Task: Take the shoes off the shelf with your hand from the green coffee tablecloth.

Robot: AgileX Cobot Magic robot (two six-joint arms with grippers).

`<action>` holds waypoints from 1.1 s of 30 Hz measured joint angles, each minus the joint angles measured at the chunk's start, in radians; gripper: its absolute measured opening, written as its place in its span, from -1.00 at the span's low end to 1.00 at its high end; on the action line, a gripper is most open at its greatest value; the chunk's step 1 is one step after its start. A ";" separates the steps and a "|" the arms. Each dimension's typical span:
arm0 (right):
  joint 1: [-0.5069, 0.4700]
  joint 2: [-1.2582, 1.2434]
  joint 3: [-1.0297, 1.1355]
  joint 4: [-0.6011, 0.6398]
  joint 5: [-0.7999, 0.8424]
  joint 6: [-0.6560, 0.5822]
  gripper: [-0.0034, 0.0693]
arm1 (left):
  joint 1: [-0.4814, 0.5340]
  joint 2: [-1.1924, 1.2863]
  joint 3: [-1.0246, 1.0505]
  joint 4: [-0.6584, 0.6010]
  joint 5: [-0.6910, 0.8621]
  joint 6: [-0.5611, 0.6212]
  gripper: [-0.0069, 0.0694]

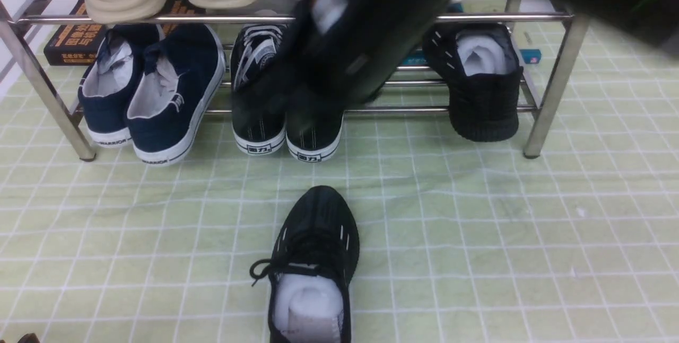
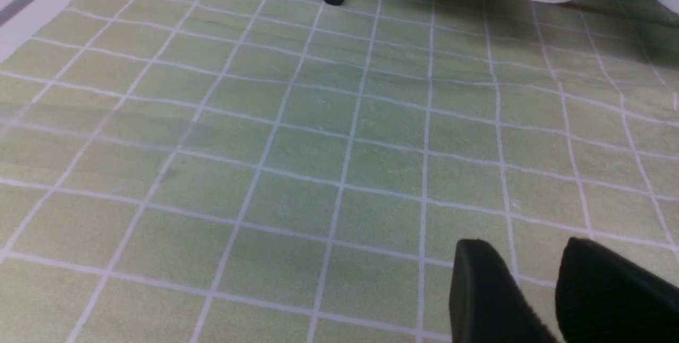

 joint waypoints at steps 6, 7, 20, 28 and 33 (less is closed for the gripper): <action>-0.167 -0.093 0.097 -0.006 0.001 -0.004 -0.95 | 0.000 0.000 0.000 0.000 0.000 0.000 -0.19; -0.178 -0.102 0.126 -0.006 0.001 -0.001 -0.95 | 0.000 0.000 0.000 0.000 0.000 0.000 -0.19; -0.357 -0.014 0.311 -0.025 -0.089 0.015 -0.85 | 0.000 0.000 0.000 0.000 0.000 0.000 -0.19; -0.361 0.161 0.121 -0.171 -0.137 -0.008 -0.03 | 0.000 0.000 0.000 0.000 0.000 0.000 -0.19; -0.361 0.250 0.052 -0.247 -0.178 -0.008 0.43 | 0.000 0.000 0.000 0.000 0.000 0.000 -0.19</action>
